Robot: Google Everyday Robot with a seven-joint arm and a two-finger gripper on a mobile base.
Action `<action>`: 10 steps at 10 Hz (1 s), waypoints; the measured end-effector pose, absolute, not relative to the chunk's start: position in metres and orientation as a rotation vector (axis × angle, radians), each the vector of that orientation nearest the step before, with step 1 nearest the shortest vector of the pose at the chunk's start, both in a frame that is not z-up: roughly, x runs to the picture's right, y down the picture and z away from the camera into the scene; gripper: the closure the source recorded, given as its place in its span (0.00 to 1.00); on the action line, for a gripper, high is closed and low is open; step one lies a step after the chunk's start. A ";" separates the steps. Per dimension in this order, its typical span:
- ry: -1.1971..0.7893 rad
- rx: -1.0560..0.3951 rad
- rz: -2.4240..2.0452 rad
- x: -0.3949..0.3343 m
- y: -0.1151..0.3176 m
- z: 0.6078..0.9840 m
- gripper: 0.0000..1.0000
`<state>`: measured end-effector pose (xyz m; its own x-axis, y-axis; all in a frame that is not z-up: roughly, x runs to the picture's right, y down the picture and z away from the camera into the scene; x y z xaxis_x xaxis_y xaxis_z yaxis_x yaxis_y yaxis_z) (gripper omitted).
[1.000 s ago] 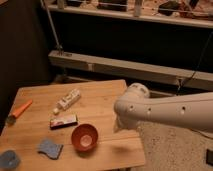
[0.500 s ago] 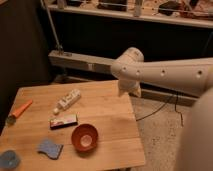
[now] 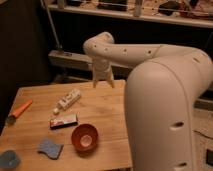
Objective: Move the arm in a circular motion
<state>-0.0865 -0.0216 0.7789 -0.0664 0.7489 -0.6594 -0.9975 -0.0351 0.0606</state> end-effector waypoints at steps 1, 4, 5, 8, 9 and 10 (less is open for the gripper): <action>0.617 -0.555 1.521 -0.119 -0.019 0.776 0.35; 0.634 -0.585 1.419 -0.194 -0.004 0.761 0.35; 0.627 -0.591 1.393 -0.210 0.003 0.754 0.35; 0.562 -0.596 1.298 -0.247 0.048 0.713 0.35; 0.540 -0.596 1.271 -0.250 0.068 0.698 0.35; 0.519 -0.597 1.249 -0.246 0.091 0.681 0.35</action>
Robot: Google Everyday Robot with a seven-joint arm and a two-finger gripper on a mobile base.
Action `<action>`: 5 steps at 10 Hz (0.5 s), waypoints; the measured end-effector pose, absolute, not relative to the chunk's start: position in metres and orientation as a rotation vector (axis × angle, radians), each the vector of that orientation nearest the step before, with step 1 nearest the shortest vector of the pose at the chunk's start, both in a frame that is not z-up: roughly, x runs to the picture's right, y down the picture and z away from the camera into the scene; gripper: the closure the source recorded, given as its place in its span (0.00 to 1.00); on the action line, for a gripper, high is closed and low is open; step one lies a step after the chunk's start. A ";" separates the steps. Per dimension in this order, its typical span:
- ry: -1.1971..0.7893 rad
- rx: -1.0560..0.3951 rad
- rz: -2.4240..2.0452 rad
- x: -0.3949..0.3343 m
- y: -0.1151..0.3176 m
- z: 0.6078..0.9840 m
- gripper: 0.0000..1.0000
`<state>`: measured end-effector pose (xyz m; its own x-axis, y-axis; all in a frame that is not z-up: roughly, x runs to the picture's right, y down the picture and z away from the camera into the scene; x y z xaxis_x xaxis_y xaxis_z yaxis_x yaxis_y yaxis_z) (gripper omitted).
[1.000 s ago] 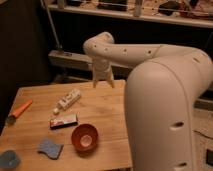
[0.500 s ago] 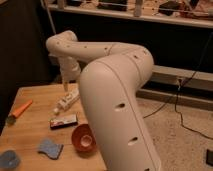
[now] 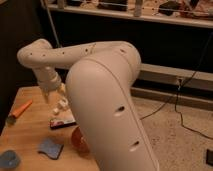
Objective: Move the arm in a circular motion
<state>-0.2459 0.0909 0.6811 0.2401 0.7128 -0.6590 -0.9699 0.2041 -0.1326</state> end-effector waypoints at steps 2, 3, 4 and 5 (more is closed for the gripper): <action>0.504 -0.591 1.222 -0.209 0.153 0.641 0.35; 0.506 -0.596 1.219 -0.195 0.176 0.627 0.35; 0.521 -0.592 1.228 -0.172 0.201 0.614 0.35; 0.536 -0.590 1.249 -0.154 0.215 0.607 0.35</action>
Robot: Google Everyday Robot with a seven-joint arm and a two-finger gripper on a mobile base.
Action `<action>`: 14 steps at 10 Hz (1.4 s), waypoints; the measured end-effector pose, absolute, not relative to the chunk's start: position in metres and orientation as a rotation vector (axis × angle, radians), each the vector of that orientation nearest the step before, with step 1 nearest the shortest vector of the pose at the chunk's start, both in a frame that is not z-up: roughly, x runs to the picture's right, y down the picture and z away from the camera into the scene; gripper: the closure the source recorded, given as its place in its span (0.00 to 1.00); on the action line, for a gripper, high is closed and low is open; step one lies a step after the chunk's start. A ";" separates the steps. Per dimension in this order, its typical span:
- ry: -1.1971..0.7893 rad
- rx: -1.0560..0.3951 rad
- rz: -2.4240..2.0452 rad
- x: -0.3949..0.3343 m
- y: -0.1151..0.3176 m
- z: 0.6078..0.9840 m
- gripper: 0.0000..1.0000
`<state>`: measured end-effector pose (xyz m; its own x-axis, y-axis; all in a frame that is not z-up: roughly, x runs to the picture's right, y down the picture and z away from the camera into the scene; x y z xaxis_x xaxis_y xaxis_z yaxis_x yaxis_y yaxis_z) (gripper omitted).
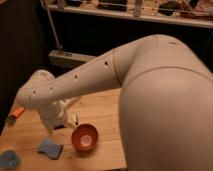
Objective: Move the arm in a circular motion
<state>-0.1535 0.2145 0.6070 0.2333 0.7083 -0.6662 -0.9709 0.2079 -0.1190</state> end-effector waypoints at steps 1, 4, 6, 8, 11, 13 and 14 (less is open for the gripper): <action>0.554 -0.588 1.286 -0.130 0.226 0.602 0.35; 0.590 -0.568 1.446 -0.040 0.235 0.604 0.35; 0.617 -0.516 1.568 0.044 0.226 0.614 0.35; 0.617 -0.452 1.623 0.098 0.203 0.628 0.35; 0.633 -0.369 1.678 0.169 0.139 0.669 0.35; 0.661 -0.358 1.689 0.172 0.092 0.706 0.35; 0.686 -0.369 1.684 0.157 0.068 0.725 0.35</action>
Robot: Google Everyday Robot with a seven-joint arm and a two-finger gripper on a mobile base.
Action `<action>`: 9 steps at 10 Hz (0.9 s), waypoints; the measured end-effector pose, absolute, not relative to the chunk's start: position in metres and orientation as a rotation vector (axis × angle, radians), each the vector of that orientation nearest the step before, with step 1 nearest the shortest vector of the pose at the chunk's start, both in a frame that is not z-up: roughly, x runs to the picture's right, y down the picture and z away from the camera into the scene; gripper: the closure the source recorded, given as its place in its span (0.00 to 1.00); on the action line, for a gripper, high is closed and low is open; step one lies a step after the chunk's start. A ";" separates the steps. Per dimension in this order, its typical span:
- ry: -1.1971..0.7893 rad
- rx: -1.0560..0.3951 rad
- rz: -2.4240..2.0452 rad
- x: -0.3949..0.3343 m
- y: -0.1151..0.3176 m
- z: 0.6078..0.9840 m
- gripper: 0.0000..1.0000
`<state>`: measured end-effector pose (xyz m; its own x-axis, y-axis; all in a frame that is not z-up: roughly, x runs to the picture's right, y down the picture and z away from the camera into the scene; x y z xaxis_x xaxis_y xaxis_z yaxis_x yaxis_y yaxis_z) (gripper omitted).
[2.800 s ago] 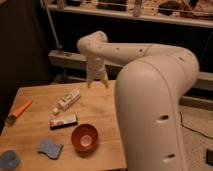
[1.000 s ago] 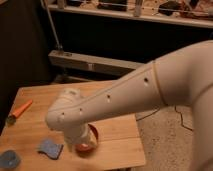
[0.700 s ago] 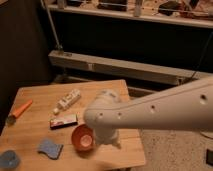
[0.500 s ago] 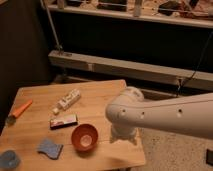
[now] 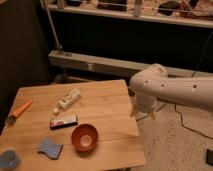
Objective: Move the arm in a circular motion
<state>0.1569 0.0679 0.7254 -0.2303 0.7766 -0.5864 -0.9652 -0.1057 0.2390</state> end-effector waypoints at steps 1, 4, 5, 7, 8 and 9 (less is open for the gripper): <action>0.713 -0.386 1.673 0.133 0.045 0.743 0.35; 0.740 -0.419 1.577 0.033 -0.009 0.784 0.35; 0.734 -0.436 1.547 0.001 -0.016 0.791 0.35; 0.729 -0.486 1.474 -0.078 -0.020 0.795 0.35; 0.730 -0.504 1.443 -0.110 -0.016 0.794 0.35; 0.726 -0.518 1.417 -0.136 -0.011 0.791 0.35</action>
<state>-0.1361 -0.0112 0.7912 0.0023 0.6938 -0.7201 -0.9898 0.1042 0.0972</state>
